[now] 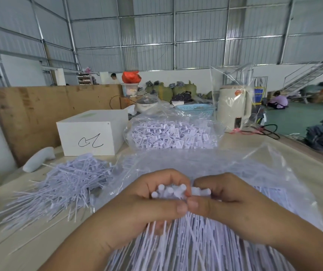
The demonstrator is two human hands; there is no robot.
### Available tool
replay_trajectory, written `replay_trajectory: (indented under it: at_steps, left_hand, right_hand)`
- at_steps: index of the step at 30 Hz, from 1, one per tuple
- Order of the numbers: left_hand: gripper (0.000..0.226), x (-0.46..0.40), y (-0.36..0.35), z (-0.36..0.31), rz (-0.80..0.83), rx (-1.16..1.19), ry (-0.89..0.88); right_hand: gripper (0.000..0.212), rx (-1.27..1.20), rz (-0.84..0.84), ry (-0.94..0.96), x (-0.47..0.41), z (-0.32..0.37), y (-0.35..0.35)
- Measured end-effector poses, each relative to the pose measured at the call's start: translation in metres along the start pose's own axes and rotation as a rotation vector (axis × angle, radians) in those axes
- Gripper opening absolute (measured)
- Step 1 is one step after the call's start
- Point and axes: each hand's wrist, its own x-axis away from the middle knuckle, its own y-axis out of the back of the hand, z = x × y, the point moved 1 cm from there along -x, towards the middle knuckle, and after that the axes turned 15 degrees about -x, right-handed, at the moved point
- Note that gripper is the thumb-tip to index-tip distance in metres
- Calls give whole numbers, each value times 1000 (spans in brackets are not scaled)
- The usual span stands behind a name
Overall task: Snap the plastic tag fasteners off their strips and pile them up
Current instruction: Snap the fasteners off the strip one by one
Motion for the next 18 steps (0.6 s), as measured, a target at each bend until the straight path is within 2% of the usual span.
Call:
replay_trajectory:
  at_steps: [3, 8, 12, 16, 18]
  left_hand:
    - [8, -2, -2, 1, -86, -86, -17]
    - [5, -5, -4, 5, -241, -127, -69]
    - [9, -7, -8, 8, -370, -144, -77]
    - [13, -12, -15, 9, -509, -20, -51]
    - [14, -14, -17, 10, -542, 13, -41]
  right_hand:
    - [60, 46, -29, 13, -1, -2, 1]
    - [47, 210, -228, 101, -2, -1, -4]
    - [53, 232, -351, 108, -3, 0, -10]
    - [57, 190, -498, 139, -5, 2, -17]
    - [58, 163, -516, 139, -5, 3, -18]
